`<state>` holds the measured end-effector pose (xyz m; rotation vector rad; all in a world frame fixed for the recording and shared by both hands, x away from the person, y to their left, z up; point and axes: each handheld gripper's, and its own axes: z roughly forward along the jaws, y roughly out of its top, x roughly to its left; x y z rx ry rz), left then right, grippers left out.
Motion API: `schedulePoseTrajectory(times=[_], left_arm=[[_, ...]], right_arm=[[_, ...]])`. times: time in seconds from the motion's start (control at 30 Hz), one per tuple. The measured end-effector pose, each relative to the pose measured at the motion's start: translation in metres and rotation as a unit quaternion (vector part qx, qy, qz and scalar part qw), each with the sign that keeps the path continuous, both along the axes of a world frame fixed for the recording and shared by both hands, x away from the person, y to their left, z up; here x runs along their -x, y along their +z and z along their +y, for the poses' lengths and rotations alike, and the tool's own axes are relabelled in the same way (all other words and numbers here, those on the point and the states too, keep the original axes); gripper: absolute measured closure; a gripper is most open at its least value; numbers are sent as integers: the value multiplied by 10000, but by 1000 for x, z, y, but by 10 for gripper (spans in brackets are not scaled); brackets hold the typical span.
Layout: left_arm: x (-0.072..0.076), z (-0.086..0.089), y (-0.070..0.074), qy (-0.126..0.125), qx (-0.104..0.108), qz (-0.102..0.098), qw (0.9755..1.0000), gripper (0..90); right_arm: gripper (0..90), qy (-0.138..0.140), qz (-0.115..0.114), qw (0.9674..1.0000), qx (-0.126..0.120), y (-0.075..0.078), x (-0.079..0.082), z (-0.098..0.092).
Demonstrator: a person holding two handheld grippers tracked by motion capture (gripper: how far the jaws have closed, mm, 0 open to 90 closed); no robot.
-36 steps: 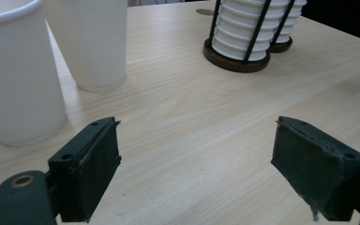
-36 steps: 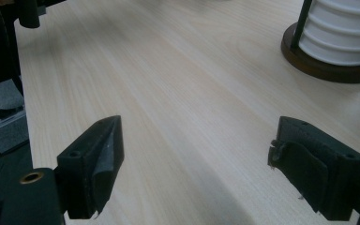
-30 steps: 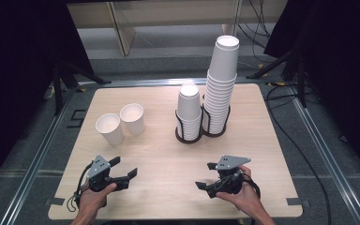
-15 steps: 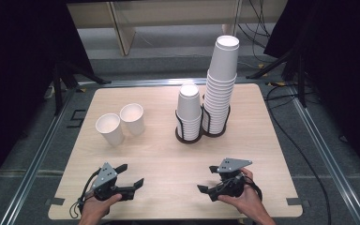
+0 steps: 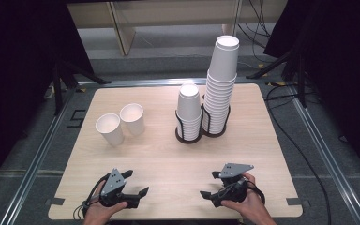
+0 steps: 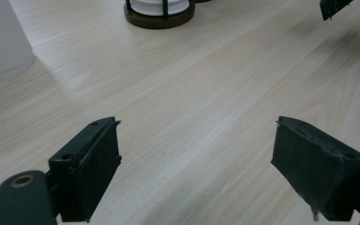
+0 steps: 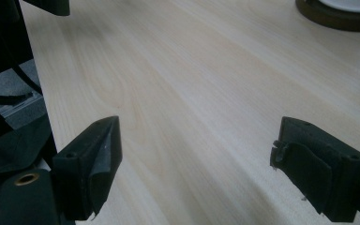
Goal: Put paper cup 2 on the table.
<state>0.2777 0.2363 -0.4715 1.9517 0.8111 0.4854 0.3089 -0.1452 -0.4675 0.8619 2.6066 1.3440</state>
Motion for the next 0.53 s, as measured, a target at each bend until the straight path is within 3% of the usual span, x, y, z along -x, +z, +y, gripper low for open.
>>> schedulePoseTrajectory(times=[0.13, 0.3, 0.33, 0.37, 0.43, 0.47, 0.5, 0.53], left_arm=[[3, -3, 1, -87, -175, 91, 9998, 145], [0, -1, -2, 14, -21, 120, 9999, 145], [-1, 1, -1, -14, -159, 75, 9998, 145], [-1, 0, -1, 19, -26, 97, 9999, 145], [-1, 0, -1, 5, -68, 113, 9999, 145], [-2, 1, 0, -46, -206, 33, 9998, 145], [-1, -1, -1, -3, -32, 86, 10000, 145], [0, -1, -1, -9, -50, 121, 9999, 145]], right_arm=[[159, -47, 40, 10000, 56, -1, 1, -1], [159, 22, -7, 10000, 39, -2, 0, -1], [158, 25, -17, 10000, 41, -2, 0, -1], [158, 26, -17, 10000, 45, -2, 0, -1], [158, -2, 52, 10000, 73, -2, 1, -1], [158, -6, 48, 10000, 84, -2, 1, -1], [159, -7, 26, 9999, 106, -2, 0, -1], [159, -17, -6, 9999, 120, -3, 0, -1]])
